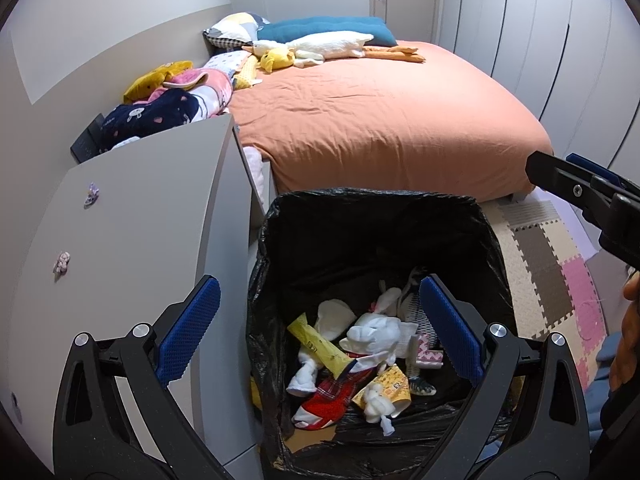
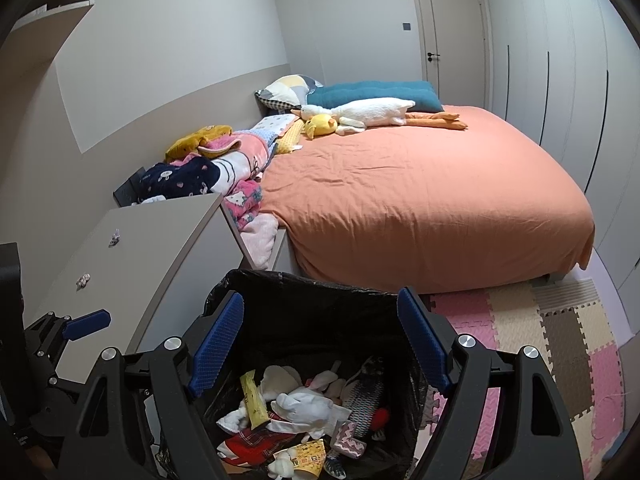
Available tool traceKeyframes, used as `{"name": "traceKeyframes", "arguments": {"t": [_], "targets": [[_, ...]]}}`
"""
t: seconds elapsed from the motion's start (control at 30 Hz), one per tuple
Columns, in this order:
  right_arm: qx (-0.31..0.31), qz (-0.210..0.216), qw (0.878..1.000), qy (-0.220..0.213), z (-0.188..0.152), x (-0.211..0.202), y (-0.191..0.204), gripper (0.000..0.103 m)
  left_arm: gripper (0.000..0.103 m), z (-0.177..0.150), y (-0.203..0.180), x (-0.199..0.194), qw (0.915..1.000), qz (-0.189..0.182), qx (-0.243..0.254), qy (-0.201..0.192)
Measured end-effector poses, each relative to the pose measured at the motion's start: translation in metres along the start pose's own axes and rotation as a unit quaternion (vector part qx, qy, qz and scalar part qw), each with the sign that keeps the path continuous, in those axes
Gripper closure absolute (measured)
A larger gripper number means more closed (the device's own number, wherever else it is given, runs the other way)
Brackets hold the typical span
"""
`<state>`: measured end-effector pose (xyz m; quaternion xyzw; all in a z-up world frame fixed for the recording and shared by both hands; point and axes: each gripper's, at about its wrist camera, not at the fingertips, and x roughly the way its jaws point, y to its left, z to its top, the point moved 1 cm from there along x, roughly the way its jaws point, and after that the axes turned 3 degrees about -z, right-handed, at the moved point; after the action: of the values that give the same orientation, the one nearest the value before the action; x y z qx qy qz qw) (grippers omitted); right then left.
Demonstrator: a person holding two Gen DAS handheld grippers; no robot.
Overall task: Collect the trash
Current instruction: 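Open both grippers over the bin to drop the packet and heart, then move both grippers back to the desk toward the pouch and flower tie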
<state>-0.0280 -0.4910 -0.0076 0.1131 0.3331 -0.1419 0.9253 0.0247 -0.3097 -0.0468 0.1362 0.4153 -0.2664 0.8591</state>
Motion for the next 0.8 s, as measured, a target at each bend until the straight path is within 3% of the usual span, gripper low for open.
{"name": "traceKeyframes", "arguments": {"t": [0.8], "targets": [[-0.043,0.048,0.998,0.024,0.002,0.05,0.095,0.023,0.007,-0.01,0.103,0.007,0.9966,0.037,-0.073,-0.006]]}}
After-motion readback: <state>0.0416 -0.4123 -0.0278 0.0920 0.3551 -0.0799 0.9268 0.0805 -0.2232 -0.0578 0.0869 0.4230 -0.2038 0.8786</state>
